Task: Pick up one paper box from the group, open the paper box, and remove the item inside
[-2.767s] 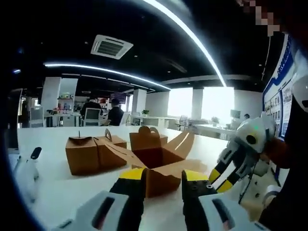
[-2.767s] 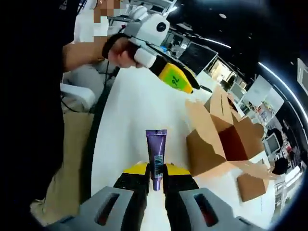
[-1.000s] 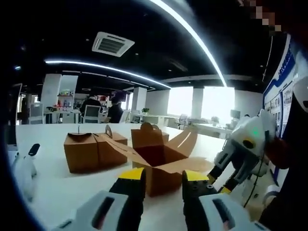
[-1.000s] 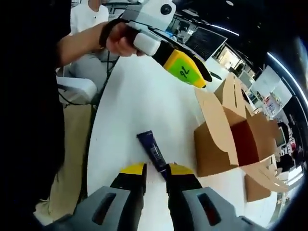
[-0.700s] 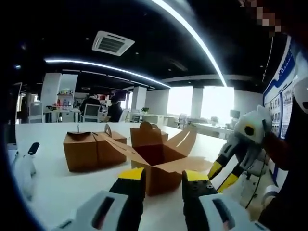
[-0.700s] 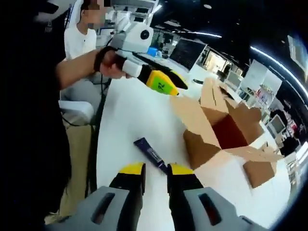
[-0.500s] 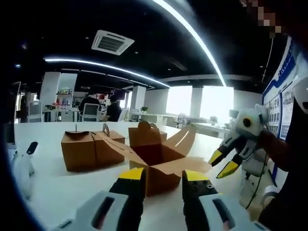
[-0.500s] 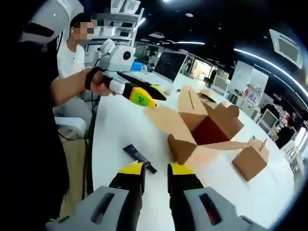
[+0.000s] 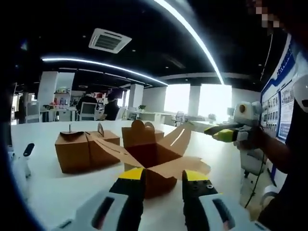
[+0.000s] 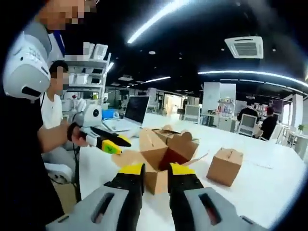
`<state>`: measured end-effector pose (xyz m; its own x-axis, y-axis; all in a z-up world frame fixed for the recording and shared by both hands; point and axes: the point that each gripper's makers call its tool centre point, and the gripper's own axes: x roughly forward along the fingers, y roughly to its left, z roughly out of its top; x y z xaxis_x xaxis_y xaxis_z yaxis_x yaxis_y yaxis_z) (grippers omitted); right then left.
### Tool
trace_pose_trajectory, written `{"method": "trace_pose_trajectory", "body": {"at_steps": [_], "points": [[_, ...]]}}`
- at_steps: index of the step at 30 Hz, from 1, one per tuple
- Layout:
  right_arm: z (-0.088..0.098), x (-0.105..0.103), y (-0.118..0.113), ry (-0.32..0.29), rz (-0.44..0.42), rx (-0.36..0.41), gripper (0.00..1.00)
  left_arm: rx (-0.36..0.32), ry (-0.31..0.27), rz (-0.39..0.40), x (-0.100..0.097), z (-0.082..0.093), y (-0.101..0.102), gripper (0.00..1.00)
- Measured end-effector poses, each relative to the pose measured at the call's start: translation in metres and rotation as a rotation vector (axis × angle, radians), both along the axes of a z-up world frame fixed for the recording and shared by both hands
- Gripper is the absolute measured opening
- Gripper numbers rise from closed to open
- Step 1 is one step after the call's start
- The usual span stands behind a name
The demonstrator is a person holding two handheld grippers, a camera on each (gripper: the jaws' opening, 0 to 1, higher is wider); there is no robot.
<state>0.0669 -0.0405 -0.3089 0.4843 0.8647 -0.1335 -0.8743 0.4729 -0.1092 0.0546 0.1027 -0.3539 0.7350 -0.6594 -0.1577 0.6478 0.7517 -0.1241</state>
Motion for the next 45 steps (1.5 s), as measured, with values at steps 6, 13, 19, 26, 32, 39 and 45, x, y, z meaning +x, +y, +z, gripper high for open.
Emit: {"method": "trace_pose_trajectory", "body": {"at_steps": [6, 13, 19, 26, 32, 39, 45], "points": [[-0.009, 0.012, -0.023, 0.074, -0.060, 0.065, 0.39, -0.035, 0.005, 0.004, -0.001, 0.009, 0.000, 0.33], [-0.007, 0.014, -0.034, 0.102, -0.070, 0.107, 0.34, -0.015, -0.014, 0.007, -0.007, 0.014, 0.010, 0.36], [-0.009, 0.017, -0.038, 0.087, -0.080, 0.114, 0.29, 0.011, -0.024, 0.004, -0.014, 0.013, 0.013, 0.37], [-0.010, 0.018, -0.038, 0.035, -0.096, 0.099, 0.26, -0.015, -0.034, 0.016, -0.015, 0.013, 0.019, 0.36], [-0.010, 0.022, -0.035, 0.071, -0.097, 0.085, 0.27, -0.029, -0.020, 0.022, -0.015, 0.008, 0.020, 0.36], [-0.013, 0.022, -0.021, 0.070, -0.065, 0.060, 0.28, -0.029, -0.033, 0.020, -0.017, 0.010, 0.020, 0.36], [-0.011, 0.020, -0.012, 0.089, -0.053, 0.070, 0.28, -0.042, -0.045, 0.024, -0.018, 0.013, 0.022, 0.36]]}}
